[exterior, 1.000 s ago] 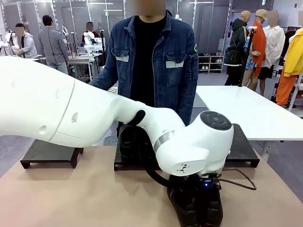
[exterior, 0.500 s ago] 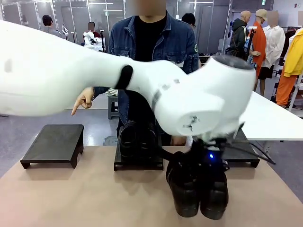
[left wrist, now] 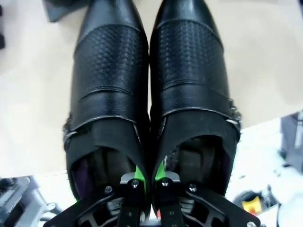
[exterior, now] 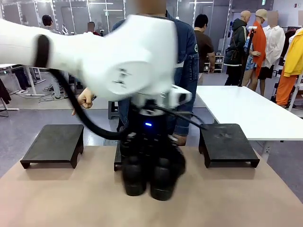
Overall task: Place the shoes on the stand as instructed by the person.
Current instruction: Pick up another pair of Shoes and place it on the Shoes Stand indicated by the person.
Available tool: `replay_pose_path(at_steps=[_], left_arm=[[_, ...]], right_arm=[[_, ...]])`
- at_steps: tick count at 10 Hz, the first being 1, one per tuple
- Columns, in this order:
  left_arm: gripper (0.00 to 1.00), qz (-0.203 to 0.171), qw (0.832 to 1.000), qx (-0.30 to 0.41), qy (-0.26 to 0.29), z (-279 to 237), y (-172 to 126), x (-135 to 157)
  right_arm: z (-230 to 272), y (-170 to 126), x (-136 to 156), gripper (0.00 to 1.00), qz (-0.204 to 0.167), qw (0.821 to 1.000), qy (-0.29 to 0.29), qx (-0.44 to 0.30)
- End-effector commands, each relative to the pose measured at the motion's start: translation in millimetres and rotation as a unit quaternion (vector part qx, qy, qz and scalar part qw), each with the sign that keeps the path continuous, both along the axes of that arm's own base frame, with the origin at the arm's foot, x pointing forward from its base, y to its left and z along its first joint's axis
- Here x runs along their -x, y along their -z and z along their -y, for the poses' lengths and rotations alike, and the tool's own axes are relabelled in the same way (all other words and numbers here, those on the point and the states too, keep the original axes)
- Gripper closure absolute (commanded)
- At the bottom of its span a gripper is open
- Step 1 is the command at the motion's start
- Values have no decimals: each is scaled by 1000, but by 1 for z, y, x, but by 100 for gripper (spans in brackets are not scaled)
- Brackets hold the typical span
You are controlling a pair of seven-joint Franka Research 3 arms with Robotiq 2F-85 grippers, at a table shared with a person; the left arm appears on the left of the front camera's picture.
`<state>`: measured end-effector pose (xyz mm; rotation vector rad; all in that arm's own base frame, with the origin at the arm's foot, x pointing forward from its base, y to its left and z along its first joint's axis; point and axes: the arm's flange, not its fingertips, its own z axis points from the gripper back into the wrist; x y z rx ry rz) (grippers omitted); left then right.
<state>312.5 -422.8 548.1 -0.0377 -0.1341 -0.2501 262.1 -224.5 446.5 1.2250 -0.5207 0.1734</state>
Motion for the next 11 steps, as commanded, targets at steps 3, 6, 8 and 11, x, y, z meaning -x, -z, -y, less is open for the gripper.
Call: replay_pose_path(at_steps=[3,6,8,11], left_arm=[[100,26,998,17,57,-162,-26,27],[100,60,996,66,7,-275,-41,26],[100,99,993,57,-3,-326,-29,19],[100,146,988,43,-35,-375,-9,-4]], right_arm=[[1,-1,2,0,9,1000,-3,-2],[1,-1,2,0,9,1000,-3,-2],[1,-1,2,0,9,1000,-3,-2],[1,-1,2,0,9,1000,-3,-2]])
